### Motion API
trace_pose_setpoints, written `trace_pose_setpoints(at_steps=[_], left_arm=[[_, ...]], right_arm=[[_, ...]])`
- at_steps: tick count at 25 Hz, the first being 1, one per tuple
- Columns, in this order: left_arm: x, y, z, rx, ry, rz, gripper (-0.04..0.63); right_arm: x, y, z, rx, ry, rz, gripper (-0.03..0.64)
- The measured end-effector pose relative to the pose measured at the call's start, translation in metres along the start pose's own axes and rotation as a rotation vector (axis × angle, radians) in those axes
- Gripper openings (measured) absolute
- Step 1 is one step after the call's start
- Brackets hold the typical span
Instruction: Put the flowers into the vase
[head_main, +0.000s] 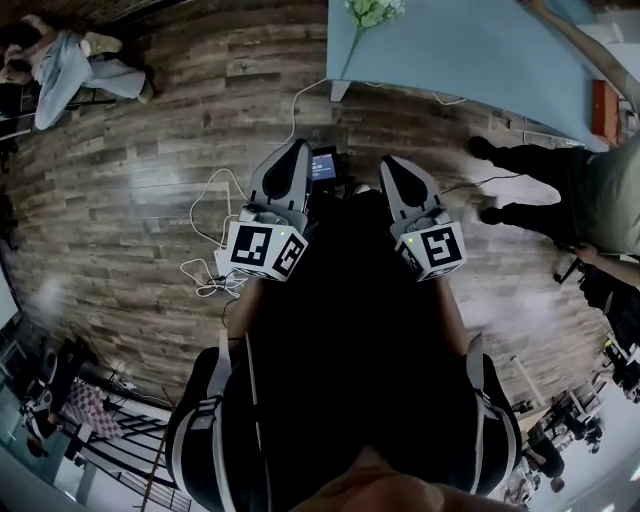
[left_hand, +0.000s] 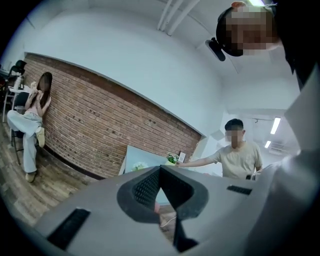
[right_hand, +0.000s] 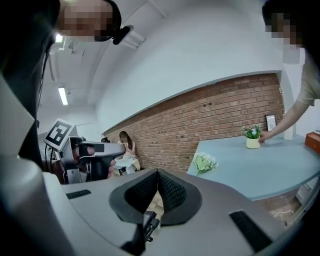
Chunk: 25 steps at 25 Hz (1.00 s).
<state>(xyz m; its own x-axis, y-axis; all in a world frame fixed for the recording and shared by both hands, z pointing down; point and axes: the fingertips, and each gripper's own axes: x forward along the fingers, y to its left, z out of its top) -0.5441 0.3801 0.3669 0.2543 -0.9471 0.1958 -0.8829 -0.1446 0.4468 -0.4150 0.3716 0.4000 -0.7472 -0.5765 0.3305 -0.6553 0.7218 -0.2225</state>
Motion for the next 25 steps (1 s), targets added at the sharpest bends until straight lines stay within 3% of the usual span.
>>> trace_pose_setpoints(at_steps=[6, 13, 25], left_arm=[[0.031, 0.021, 0.002, -0.035, 0.028, -0.026, 0.017], [0.073, 0.031, 0.009, -0.003, 0.030, -0.001, 0.017], [0.175, 0.026, 0.053, 0.054, -0.015, 0.152, 0.017]], right_arm=[[0.021, -0.015, 0.004, -0.019, 0.043, -0.073, 0.017], [0.055, -0.050, 0.011, -0.002, 0.029, -0.058, 0.017], [0.144, -0.158, 0.041, 0.050, 0.060, 0.015, 0.017]])
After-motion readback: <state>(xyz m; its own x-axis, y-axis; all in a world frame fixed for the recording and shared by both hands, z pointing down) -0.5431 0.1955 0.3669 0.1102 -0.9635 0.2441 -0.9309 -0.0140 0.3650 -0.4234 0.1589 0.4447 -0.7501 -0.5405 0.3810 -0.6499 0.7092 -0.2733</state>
